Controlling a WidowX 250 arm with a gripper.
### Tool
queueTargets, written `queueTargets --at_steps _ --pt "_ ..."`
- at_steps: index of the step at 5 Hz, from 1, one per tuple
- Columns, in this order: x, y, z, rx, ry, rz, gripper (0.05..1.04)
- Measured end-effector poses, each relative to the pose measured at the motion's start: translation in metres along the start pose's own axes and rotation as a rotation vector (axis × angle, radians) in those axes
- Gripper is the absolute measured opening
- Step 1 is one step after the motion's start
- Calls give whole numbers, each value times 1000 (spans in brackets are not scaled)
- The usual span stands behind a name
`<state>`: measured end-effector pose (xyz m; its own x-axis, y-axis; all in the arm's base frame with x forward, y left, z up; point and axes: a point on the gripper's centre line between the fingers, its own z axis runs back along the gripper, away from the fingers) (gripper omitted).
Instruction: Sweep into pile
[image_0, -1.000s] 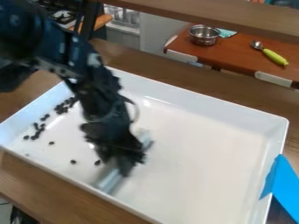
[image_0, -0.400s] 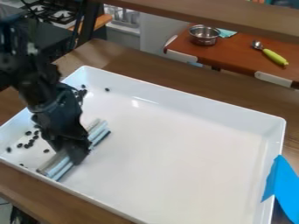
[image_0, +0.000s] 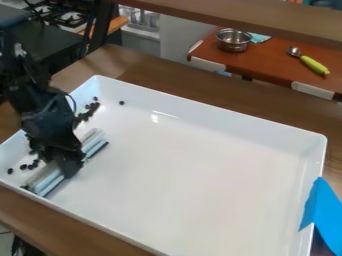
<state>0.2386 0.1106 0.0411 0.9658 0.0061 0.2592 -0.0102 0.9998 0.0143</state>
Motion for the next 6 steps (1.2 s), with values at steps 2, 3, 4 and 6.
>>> queueTargets --at_steps 2,3,4,6 --pt "0 10 1 25 22 -9 393" --pt "7 -11 22 -8 0 16 393" --pt "17 -51 48 -54 -20 37 393" --pt "47 -143 65 -113 -16 68 393"
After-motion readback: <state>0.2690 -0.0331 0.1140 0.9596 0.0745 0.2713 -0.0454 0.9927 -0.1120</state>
